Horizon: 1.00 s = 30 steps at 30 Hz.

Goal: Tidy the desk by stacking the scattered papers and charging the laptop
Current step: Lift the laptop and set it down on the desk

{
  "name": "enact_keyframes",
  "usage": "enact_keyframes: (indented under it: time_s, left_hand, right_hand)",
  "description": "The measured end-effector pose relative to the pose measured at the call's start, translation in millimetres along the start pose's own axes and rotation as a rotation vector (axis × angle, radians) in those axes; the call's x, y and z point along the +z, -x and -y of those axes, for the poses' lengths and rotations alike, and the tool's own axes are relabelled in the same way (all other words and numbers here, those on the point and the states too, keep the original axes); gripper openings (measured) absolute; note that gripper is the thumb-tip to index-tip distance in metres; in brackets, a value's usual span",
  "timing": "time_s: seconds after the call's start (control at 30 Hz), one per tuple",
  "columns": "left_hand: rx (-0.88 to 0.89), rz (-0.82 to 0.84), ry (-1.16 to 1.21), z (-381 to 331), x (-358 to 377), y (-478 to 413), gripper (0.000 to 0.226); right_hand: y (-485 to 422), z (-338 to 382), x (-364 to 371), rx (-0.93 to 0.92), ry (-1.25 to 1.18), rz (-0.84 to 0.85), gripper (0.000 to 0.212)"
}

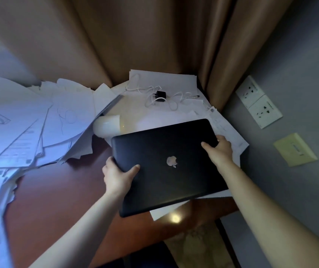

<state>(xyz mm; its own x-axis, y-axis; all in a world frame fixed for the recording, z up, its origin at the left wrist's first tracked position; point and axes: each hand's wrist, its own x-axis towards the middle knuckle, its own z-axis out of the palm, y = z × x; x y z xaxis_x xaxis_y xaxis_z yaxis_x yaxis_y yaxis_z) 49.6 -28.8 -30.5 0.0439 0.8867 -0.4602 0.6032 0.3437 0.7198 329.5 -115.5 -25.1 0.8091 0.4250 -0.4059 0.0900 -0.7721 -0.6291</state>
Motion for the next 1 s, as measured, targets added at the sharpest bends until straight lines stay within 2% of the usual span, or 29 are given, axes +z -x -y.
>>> enact_keyframes:
  time_s: [0.2, 0.53, 0.7, 0.87, 1.0]
  left_hand:
    - [-0.057, -0.097, -0.053, 58.8, -58.8, 32.0, 0.074]
    - [-0.17, -0.248, -0.21, 154.0, -165.0, 21.0, 0.064]
    - [-0.051, -0.267, -0.132, 184.9, -199.5, -4.6, 0.077]
    - [0.048, -0.277, -0.189, 207.9, -208.1, -28.1, 0.06]
    - [0.16, -0.312, -0.244, 216.0, -211.0, -48.6, 0.053]
  right_hand:
    - [83.9, -2.1, 39.2, -0.113, 0.018, 0.097, 0.06]
    - [175.3, 18.2, 161.4, -0.297, 0.108, 0.259, 0.06]
    - [190.6, 29.1, 215.2, -0.348, 0.119, 0.233, 0.063]
    - [180.4, 30.2, 243.2, -0.43, 0.141, 0.138, 0.069]
    - [169.0, 34.7, 256.8, -0.517, 0.244, 0.083, 0.059]
